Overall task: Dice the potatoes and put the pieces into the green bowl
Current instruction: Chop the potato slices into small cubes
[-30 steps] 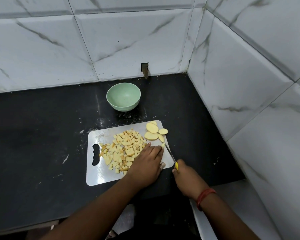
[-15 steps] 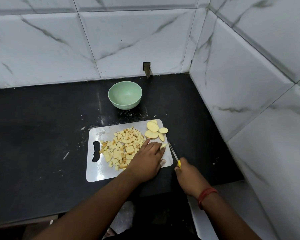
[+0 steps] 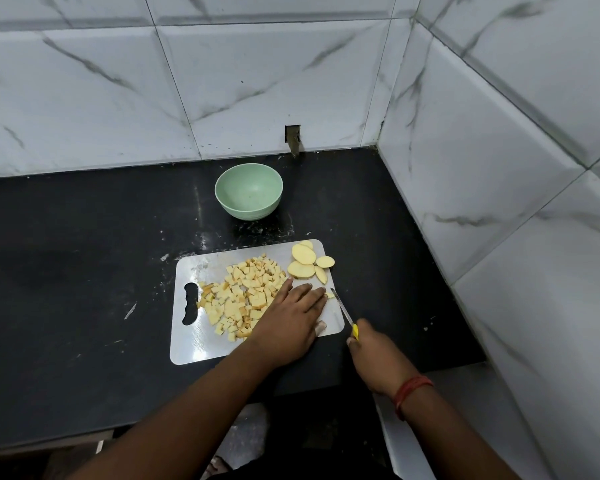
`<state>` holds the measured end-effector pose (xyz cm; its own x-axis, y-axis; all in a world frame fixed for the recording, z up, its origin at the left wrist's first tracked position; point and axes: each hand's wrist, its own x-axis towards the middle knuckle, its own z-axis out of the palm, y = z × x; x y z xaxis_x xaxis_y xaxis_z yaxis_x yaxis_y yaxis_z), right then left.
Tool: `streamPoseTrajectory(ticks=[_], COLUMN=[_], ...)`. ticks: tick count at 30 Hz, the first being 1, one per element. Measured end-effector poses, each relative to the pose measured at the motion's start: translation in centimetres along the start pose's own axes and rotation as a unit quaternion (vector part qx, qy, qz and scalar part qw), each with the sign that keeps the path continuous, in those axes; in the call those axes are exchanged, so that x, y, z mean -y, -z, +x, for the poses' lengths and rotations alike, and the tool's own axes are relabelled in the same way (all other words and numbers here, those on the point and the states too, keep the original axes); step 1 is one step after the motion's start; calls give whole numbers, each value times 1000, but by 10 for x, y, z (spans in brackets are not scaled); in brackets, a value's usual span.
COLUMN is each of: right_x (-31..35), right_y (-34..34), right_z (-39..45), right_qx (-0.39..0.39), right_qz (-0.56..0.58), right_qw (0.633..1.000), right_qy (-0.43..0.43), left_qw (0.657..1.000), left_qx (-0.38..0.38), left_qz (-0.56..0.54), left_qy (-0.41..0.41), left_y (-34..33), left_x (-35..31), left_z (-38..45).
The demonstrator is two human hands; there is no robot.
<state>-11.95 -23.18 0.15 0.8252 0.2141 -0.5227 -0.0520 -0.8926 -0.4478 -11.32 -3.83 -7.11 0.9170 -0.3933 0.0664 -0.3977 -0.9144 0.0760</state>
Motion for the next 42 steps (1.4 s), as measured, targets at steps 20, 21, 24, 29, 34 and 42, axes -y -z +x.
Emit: streamPoseTrajectory(ticks=[20, 21, 24, 29, 34, 42], right_x=[-6, -6, -4, 2, 4, 2], right_y=[-10, -10, -10, -11, -11, -16], right_z=[-2, -5, -7, -1, 3, 7], right_qx=[51, 42, -4, -11, -18, -5], right_qz=[-24, -23, -2, 0, -16, -20], right_qw=[998, 999, 1000, 1000, 1000, 1000], right_qy=[-14, -9, 5, 3, 10, 5], left_qw=[998, 998, 997, 996, 996, 995], left_qx=[-60, -60, -72, -74, -73, -81], left_qz=[17, 21, 29, 46, 56, 57], left_qy=[14, 12, 8, 0, 0, 6], left_y=[-8, -8, -12, -17, -15, -17], left_x=[-10, -10, -8, -4, -6, -6], left_z=[-2, -3, -5, -8, -9, -12])
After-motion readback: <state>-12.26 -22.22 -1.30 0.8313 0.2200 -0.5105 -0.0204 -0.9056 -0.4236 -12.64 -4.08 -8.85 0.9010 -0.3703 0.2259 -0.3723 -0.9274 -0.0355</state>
